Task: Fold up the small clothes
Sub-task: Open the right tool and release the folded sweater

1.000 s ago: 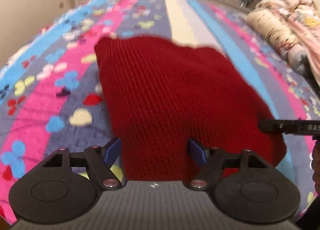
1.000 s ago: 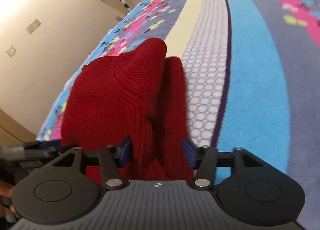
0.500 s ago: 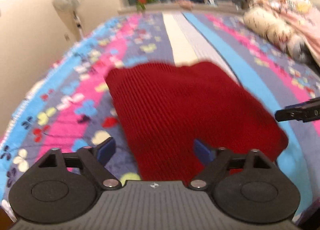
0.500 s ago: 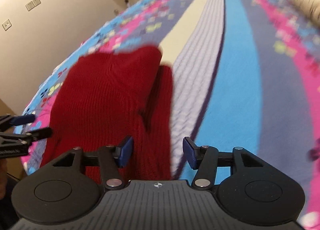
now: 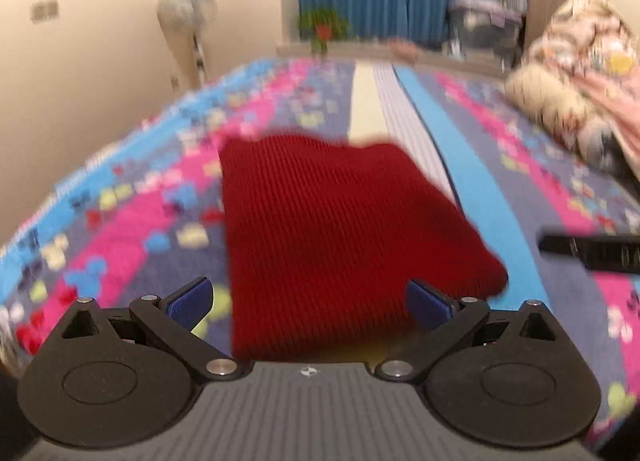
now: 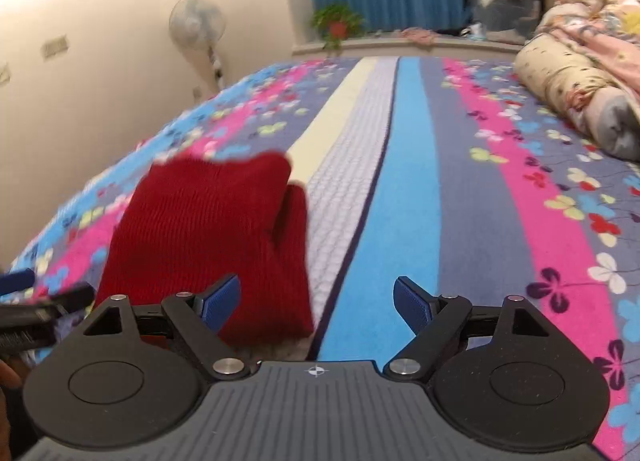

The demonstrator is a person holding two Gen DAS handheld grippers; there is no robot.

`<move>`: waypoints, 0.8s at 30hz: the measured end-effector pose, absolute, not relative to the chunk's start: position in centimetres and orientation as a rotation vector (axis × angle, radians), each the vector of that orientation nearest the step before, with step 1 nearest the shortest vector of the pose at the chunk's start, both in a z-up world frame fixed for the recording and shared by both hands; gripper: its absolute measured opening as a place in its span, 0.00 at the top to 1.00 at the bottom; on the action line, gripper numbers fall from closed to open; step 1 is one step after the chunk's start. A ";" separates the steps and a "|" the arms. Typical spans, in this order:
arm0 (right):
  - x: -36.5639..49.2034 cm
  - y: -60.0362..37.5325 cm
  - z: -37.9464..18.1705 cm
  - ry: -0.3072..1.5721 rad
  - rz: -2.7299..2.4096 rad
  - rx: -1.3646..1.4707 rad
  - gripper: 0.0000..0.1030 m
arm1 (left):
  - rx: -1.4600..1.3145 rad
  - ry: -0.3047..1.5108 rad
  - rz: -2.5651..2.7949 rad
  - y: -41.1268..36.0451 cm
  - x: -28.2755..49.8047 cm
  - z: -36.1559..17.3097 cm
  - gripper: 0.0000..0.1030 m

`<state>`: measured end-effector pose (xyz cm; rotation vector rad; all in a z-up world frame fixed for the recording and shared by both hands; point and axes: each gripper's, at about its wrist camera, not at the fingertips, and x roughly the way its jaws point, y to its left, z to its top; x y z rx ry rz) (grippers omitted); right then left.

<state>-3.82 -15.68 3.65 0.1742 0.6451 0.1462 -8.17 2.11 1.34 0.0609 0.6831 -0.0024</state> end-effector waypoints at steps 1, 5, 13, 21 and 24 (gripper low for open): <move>-3.8 -15.3 3.7 0.629 0.154 0.148 0.18 | 0.061 0.694 -0.005 1.9 -8.1 1.1 0.00; -3.2 -14.6 2.9 0.650 0.159 0.094 0.18 | 0.050 0.682 0.049 1.8 -7.4 0.6 0.00; -2.8 -13.2 2.2 0.665 0.173 0.056 0.18 | 0.010 0.706 0.068 2.4 -6.5 0.0 0.00; -3.2 -12.0 2.4 0.650 0.213 0.008 0.18 | -0.012 0.709 0.061 2.4 -6.7 -0.3 0.01; -3.2 -11.8 2.4 0.649 0.219 0.002 0.18 | -0.008 0.700 0.054 2.2 -6.9 -0.3 0.01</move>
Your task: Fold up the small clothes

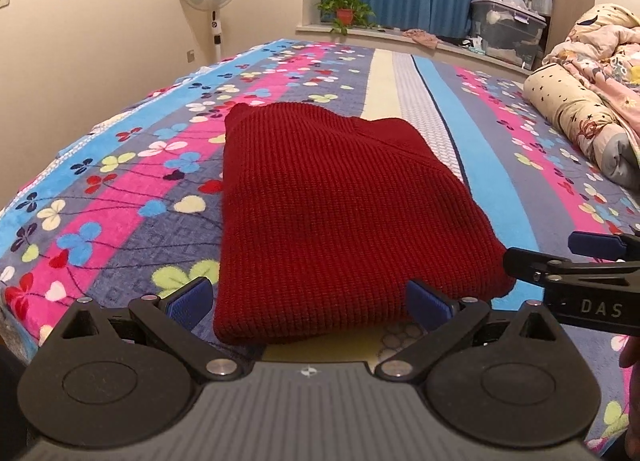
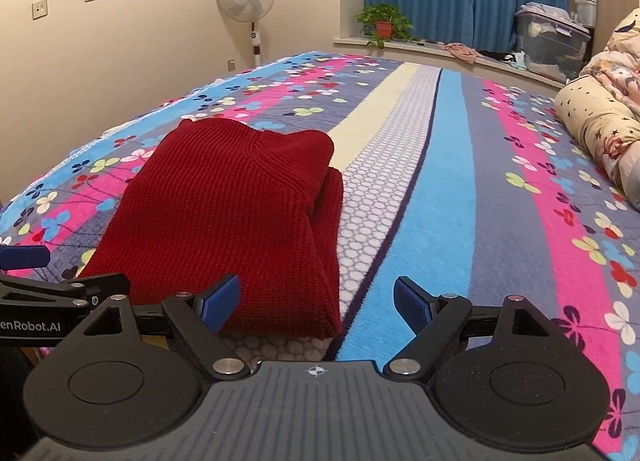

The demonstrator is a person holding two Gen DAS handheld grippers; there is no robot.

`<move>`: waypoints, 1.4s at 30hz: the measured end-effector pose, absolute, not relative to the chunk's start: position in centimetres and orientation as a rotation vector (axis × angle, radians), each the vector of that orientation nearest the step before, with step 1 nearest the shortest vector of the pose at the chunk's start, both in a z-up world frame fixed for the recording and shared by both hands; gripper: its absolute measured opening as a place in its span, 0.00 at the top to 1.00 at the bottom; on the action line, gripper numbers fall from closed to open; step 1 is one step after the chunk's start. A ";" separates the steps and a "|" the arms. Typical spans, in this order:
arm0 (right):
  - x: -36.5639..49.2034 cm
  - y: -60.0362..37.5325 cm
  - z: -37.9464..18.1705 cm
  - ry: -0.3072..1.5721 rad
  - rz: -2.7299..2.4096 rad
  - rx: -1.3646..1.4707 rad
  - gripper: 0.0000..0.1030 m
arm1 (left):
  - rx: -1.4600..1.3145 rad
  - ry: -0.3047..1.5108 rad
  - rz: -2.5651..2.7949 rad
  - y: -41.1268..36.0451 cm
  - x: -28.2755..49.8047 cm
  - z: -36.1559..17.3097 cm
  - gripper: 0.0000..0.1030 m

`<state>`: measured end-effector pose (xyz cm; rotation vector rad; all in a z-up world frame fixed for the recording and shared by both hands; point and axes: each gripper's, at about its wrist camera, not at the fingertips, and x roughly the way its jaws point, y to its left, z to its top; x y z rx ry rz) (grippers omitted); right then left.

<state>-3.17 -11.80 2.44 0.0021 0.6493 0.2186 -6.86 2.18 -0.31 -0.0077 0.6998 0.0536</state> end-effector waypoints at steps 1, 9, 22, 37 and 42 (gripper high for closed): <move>-3.1 -11.8 2.4 0.650 0.220 0.002 0.18 | -0.004 0.698 0.053 2.1 -6.9 -0.3 0.01; -3.3 -11.3 2.6 0.640 0.248 -0.010 0.18 | 0.001 0.696 0.050 1.9 -6.8 -0.4 0.01; -3.3 -11.4 2.7 0.627 0.255 -0.006 0.18 | 0.005 0.695 0.060 1.9 -6.8 -0.4 0.01; -3.2 -11.5 2.8 0.632 0.255 0.000 0.18 | 0.010 0.696 0.056 1.9 -6.9 -0.5 0.01; -3.1 -11.3 2.7 0.639 0.252 -0.004 0.18 | 0.011 0.701 0.050 1.9 -6.8 -0.7 0.01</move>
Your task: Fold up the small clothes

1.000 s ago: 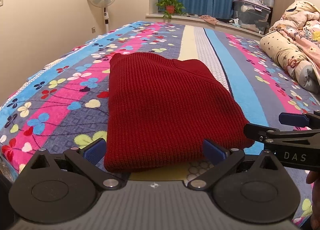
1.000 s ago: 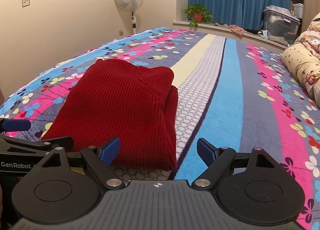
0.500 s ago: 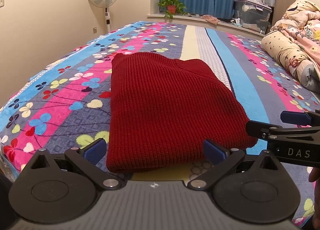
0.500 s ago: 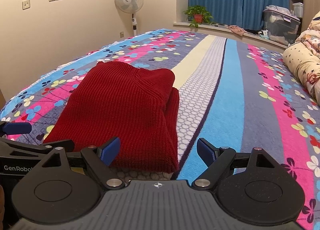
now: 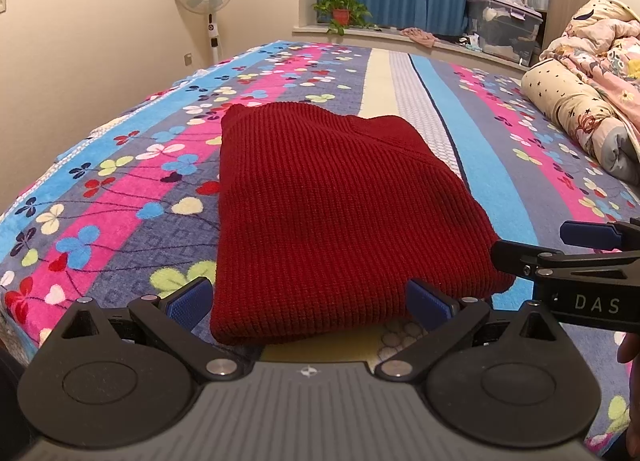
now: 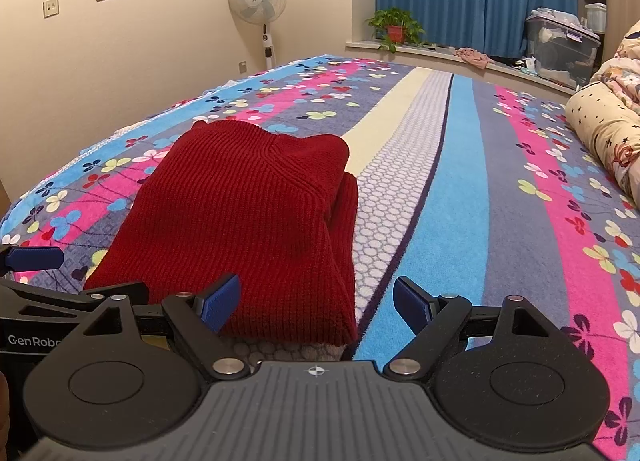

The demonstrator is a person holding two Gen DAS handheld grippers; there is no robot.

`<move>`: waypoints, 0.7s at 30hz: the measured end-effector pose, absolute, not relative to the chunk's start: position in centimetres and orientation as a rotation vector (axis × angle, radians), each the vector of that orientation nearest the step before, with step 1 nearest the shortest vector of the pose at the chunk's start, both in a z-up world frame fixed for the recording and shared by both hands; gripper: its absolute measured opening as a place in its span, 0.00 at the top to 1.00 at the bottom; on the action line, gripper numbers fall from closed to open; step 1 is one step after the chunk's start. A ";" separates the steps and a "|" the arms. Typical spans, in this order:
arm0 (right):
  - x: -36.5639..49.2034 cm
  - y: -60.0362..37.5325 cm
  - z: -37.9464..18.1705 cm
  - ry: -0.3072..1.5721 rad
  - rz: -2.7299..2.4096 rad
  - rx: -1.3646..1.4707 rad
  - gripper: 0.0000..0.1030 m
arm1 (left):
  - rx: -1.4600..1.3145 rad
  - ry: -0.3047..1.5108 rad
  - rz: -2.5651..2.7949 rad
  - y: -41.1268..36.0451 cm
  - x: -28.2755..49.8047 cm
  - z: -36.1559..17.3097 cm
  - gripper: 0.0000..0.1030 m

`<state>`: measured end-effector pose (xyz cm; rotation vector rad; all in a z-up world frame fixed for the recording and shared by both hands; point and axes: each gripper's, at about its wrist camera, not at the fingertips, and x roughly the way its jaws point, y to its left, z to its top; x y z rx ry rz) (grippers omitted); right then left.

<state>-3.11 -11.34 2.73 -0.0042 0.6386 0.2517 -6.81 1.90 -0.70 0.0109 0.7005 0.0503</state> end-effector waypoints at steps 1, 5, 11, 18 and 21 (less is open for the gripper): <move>-3.1 -11.4 2.7 0.642 0.250 -0.005 0.18 | 0.010 0.703 0.048 1.9 -6.8 -0.8 0.01; -2.9 -11.4 2.7 0.651 0.251 0.004 0.18 | 0.008 0.719 0.045 2.0 -6.7 -1.1 0.01; -2.7 -11.1 2.6 0.652 0.251 -0.003 0.18 | 0.007 0.725 0.045 2.2 -6.6 -1.3 0.01; -2.8 -10.9 2.4 0.654 0.252 -0.004 0.19 | 0.006 0.730 0.047 2.3 -6.5 -1.3 0.01; -2.7 -10.9 2.5 0.656 0.252 -0.003 0.19 | 0.004 0.732 0.048 2.4 -6.5 -1.4 0.01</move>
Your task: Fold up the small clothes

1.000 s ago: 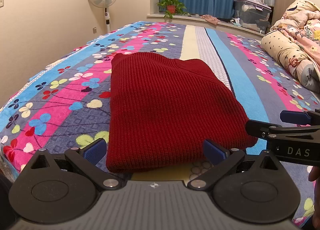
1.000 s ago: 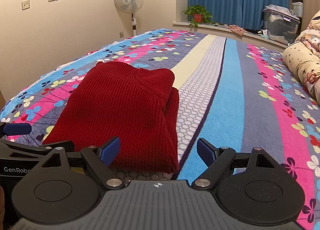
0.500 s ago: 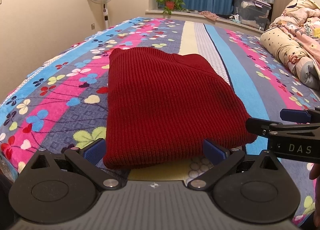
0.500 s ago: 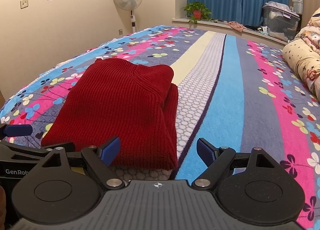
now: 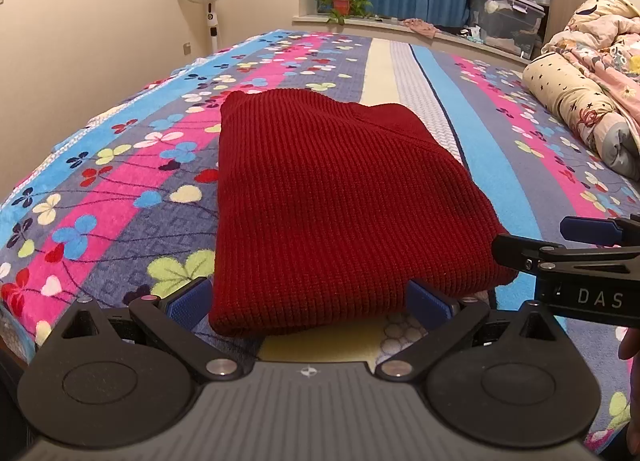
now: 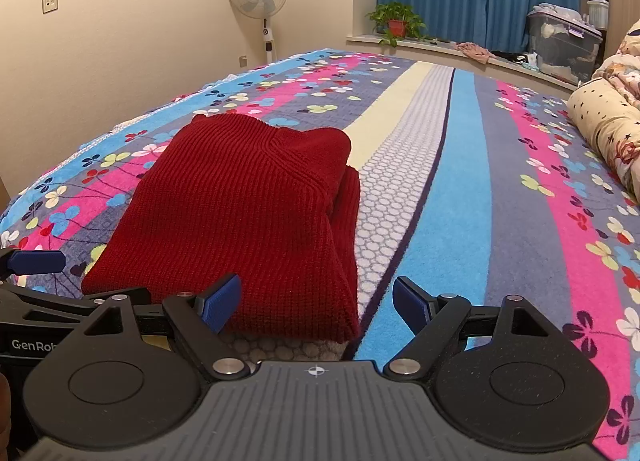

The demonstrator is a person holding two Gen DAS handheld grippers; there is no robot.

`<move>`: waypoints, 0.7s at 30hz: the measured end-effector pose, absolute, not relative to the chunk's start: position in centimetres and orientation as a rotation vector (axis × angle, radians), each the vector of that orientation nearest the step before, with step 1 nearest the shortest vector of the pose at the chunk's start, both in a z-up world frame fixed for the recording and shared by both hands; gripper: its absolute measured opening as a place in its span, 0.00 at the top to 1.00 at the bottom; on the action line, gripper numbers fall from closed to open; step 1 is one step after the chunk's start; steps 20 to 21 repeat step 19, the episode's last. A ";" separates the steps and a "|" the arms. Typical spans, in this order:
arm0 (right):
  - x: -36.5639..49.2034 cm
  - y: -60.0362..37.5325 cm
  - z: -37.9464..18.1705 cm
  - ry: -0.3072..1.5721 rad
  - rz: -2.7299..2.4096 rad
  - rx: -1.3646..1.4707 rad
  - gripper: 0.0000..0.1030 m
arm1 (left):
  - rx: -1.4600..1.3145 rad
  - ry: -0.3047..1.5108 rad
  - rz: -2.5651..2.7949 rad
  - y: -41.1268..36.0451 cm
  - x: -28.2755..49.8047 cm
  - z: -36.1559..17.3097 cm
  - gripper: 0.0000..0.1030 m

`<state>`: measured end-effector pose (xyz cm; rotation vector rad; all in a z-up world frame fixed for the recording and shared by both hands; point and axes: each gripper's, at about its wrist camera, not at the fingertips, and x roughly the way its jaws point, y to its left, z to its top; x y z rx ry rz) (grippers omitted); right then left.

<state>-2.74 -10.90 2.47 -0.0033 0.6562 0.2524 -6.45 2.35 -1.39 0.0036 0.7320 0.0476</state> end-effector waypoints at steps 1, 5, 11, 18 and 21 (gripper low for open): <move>-2.7 -10.9 2.5 0.656 0.252 -0.003 0.19 | 0.003 0.732 0.048 2.4 -6.5 -1.4 0.01; -2.7 -10.9 2.5 0.656 0.253 -0.004 0.19 | 0.004 0.732 0.047 2.4 -6.4 -1.4 0.01; -2.7 -10.9 2.4 0.658 0.253 -0.002 0.19 | 0.003 0.731 0.049 2.5 -6.5 -1.5 0.01; -2.7 -10.8 2.3 0.660 0.254 0.000 0.19 | 0.006 0.731 0.052 2.4 -6.4 -1.5 0.01; -2.7 -10.8 2.2 0.661 0.254 0.000 0.19 | 0.005 0.732 0.053 2.3 -6.3 -1.5 0.01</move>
